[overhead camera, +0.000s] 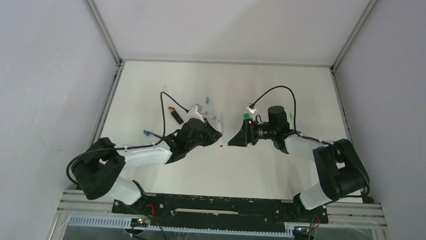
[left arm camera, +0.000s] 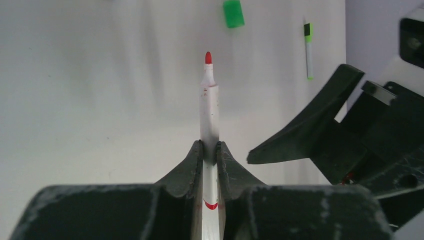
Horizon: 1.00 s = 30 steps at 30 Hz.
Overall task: Insert the pens into the pen caps
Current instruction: Pick up the pen from the center of the board.
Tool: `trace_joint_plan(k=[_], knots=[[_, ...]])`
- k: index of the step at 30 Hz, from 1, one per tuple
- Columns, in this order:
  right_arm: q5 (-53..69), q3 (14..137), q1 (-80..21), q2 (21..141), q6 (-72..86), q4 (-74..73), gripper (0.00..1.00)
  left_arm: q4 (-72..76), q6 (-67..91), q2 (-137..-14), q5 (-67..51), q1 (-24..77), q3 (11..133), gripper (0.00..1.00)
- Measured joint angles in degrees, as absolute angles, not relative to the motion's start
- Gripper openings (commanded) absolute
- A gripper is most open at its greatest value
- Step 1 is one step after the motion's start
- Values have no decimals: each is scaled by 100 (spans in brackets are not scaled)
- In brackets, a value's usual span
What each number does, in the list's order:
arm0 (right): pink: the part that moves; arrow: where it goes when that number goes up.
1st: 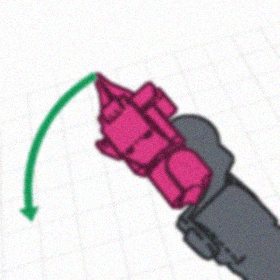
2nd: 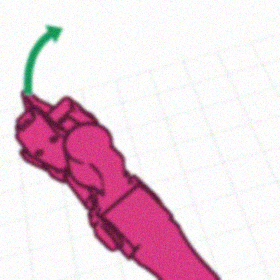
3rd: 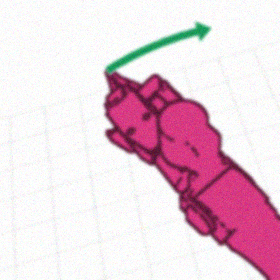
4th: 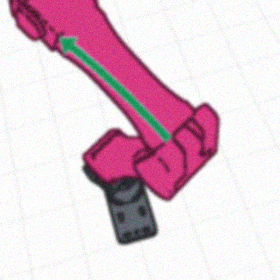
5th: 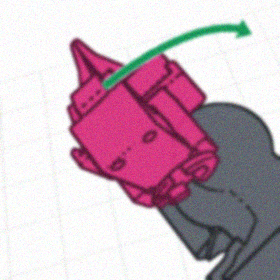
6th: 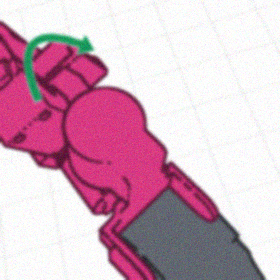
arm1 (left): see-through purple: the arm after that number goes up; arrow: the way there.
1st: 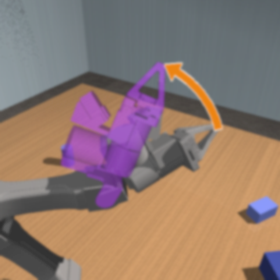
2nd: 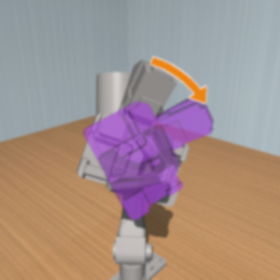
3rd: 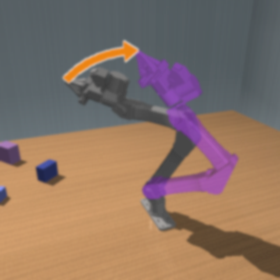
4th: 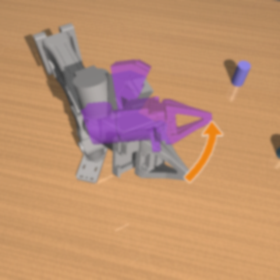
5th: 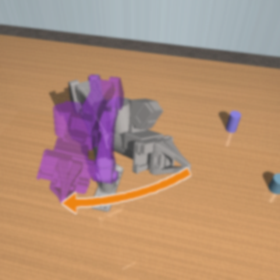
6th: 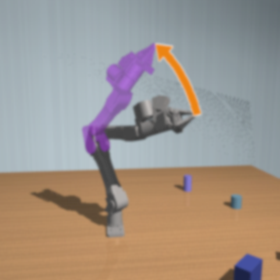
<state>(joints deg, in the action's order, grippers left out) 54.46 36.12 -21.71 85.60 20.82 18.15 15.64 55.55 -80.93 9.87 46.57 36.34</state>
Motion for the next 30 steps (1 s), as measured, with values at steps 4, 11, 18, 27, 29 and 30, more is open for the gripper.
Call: trace_joint_plan(k=[4, 11, 18, 27, 29, 30], knots=[[5428, 3612, -2272, 8927, 2571, 2134, 65, 1763, 5682, -8307, 873, 4772, 3636, 3], [5299, 3787, -2451, 9247, 2775, 2021, 55, 2154, 5850, -8571, 698, 4901, 3649, 3], [5247, 3898, -2502, 9277, 2816, 1857, 47, 2322, 5918, -8626, 681, 4969, 3649, 3], [5172, 3907, -2528, 9277, 2877, 1697, 15, 2491, 5961, -8626, 681, 5033, 3651, 4], [5116, 3913, -2512, 9277, 2895, 1627, 8, 2510, 5957, -8617, 683, 5039, 3651, 8], [5111, 3918, -2506, 9277, 2908, 1601, 7, 2517, 5957, -8615, 685, 5041, 3651, 11]])
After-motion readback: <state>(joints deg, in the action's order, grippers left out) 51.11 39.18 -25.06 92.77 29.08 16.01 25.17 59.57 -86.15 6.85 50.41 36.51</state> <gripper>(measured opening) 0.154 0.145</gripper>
